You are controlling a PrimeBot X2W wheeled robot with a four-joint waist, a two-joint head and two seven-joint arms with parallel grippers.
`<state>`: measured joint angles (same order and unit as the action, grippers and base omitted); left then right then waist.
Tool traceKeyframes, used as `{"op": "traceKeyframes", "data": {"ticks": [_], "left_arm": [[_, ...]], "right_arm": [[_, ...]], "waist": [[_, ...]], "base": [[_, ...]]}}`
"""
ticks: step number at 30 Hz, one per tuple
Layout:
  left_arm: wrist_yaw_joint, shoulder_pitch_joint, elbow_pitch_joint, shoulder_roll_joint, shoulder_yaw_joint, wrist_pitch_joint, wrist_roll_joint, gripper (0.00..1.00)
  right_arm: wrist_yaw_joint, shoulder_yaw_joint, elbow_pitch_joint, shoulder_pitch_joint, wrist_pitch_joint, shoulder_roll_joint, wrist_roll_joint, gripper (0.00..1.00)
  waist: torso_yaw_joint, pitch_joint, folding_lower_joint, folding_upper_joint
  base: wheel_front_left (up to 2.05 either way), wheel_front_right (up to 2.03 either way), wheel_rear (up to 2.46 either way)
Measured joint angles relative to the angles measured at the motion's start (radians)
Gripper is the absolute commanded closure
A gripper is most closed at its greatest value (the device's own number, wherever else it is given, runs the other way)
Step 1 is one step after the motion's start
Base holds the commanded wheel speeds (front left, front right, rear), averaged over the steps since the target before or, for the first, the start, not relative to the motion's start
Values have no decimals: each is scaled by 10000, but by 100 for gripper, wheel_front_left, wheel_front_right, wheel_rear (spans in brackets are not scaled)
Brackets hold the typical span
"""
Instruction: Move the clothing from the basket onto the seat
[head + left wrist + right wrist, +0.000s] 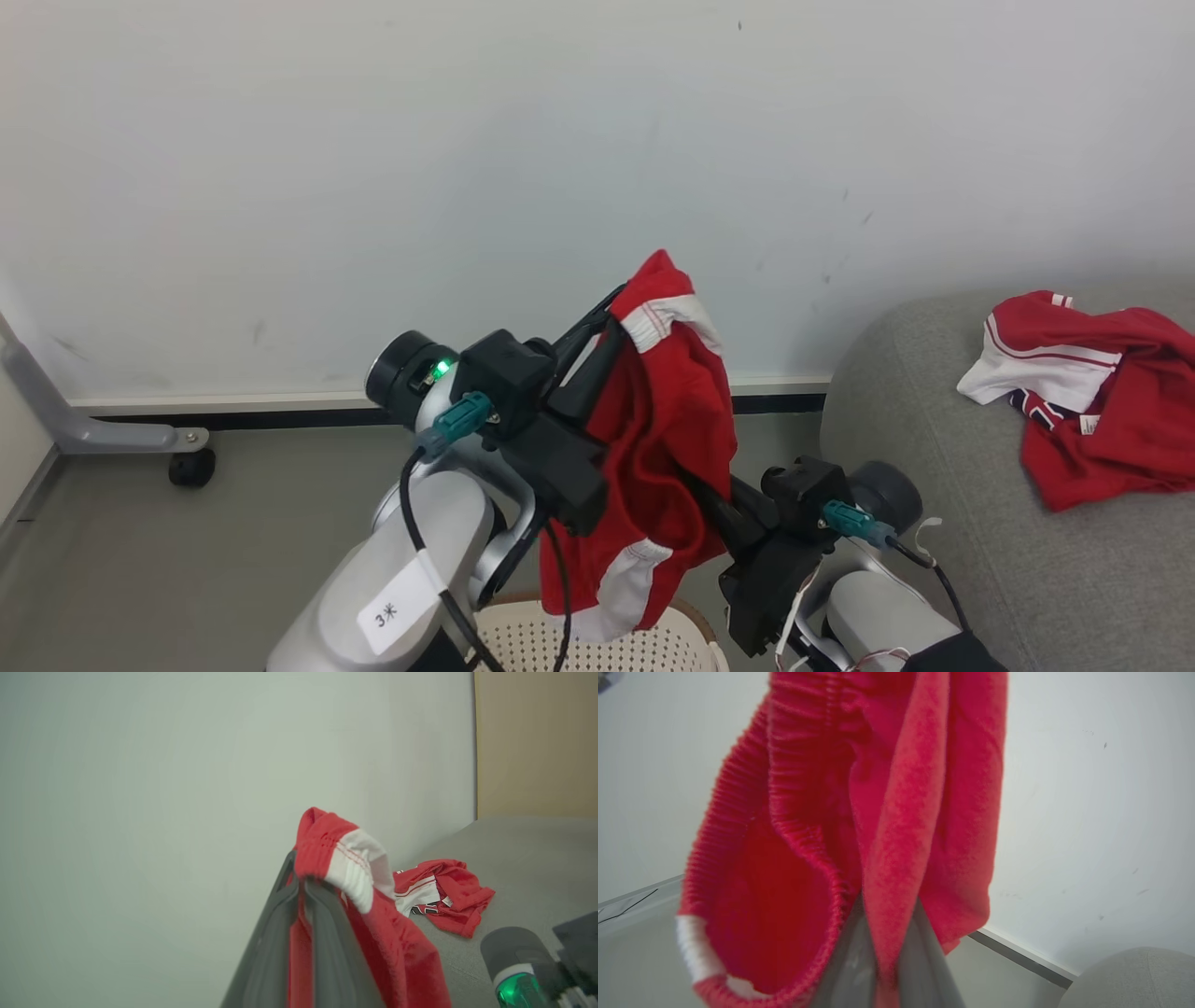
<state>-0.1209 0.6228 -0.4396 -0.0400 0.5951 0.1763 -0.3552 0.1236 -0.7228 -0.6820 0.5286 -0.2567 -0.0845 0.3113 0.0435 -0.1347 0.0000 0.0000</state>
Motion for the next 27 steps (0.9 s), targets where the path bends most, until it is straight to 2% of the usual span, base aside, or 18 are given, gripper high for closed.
{"op": "traceKeyframes", "data": {"ticks": [5,6,7,8,9,10,16,27], "left_arm": [[259,-454,-63,-324,-397,-75,-186,100],[318,-570,-105,-414,-470,-75,-224,74],[341,-686,-161,-479,-522,-75,-242,59],[368,-821,-205,-527,-596,-75,-274,37],[431,-954,-245,-539,-654,-75,-328,7],[433,-1075,-293,-543,-694,-73,-370,0],[683,-1911,-366,-625,-882,77,-675,0],[698,-3157,-328,-508,-654,311,-794,0]], "right_arm": [[4,-132,205,311,0,-284,259,100],[6,-121,265,398,0,-366,307,100],[8,-119,326,462,0,-462,364,100],[10,-115,385,526,0,-546,439,100],[10,-109,447,580,0,-633,516,100],[10,-86,516,610,0,-713,583,100],[10,96,846,924,0,-1406,671,100],[10,602,1323,956,0,-2523,686,100]], "waist": [[-162,33,0,1],[-212,38,0,0],[-265,43,-1,0],[-324,47,0,1],[-385,51,0,0],[-448,55,0,0],[-971,77,0,1],[-1919,103,0,0]], "base": [[0,0,0],[0,0,0],[0,0,0],[0,0,0],[0,0,0],[0,0,0],[0,0,0],[0,0,0]]}}
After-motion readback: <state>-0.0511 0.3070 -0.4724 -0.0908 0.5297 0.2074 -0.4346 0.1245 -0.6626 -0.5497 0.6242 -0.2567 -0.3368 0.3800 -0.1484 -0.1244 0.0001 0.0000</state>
